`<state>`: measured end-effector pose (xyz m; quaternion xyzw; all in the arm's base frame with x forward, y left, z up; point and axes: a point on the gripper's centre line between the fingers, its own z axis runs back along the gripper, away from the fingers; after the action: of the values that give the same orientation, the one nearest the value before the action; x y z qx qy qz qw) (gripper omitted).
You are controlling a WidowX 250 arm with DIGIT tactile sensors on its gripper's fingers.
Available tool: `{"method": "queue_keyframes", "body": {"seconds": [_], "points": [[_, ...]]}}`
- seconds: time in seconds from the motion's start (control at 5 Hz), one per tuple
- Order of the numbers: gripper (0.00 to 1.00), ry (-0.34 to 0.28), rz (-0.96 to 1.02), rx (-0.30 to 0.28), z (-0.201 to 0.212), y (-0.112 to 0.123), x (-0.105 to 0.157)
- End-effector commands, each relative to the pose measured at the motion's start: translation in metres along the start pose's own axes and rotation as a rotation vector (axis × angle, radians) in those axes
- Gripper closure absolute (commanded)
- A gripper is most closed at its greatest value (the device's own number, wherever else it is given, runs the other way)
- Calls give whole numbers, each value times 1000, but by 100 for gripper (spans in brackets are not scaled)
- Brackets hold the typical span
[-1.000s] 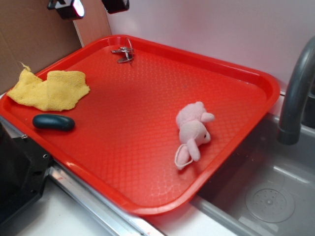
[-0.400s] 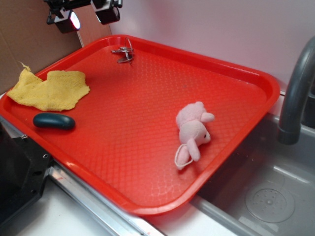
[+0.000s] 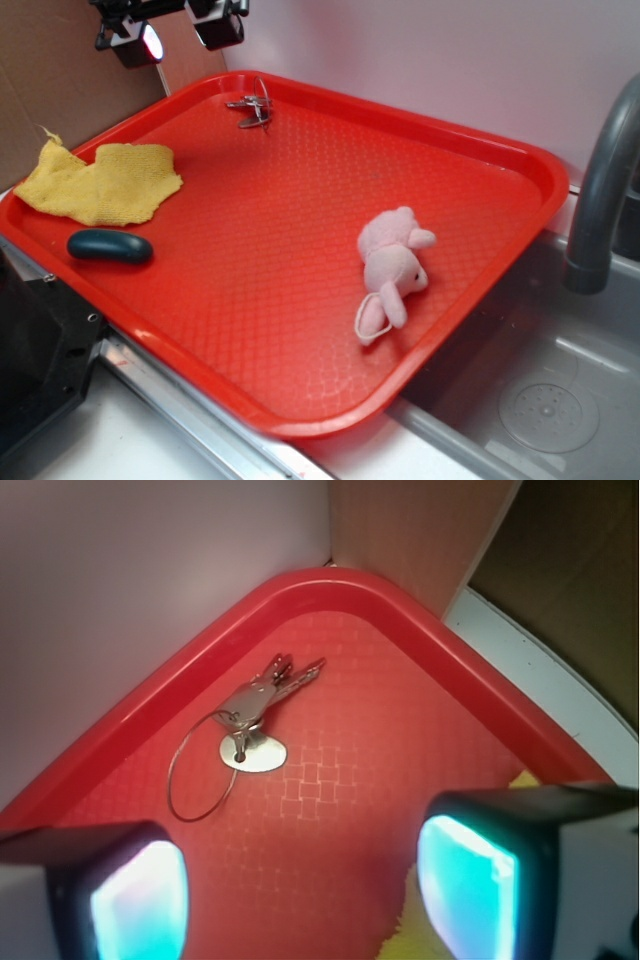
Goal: Grab the silver keys.
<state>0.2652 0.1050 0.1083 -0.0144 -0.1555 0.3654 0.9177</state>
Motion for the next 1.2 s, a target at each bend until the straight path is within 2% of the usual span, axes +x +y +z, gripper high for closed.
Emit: {"method": "queue_keyframes", "body": {"seconds": [0.0, 0.2, 0.4, 0.6, 1.0], "points": [[0, -46, 66, 13, -18, -5, 27], [0, -60, 83, 4, -38, -31, 31], [0, -30, 2, -41, -43, -63, 17], [0, -39, -42, -72, -27, -74, 3], [0, -25, -58, -56, -30, -78, -4]]}}
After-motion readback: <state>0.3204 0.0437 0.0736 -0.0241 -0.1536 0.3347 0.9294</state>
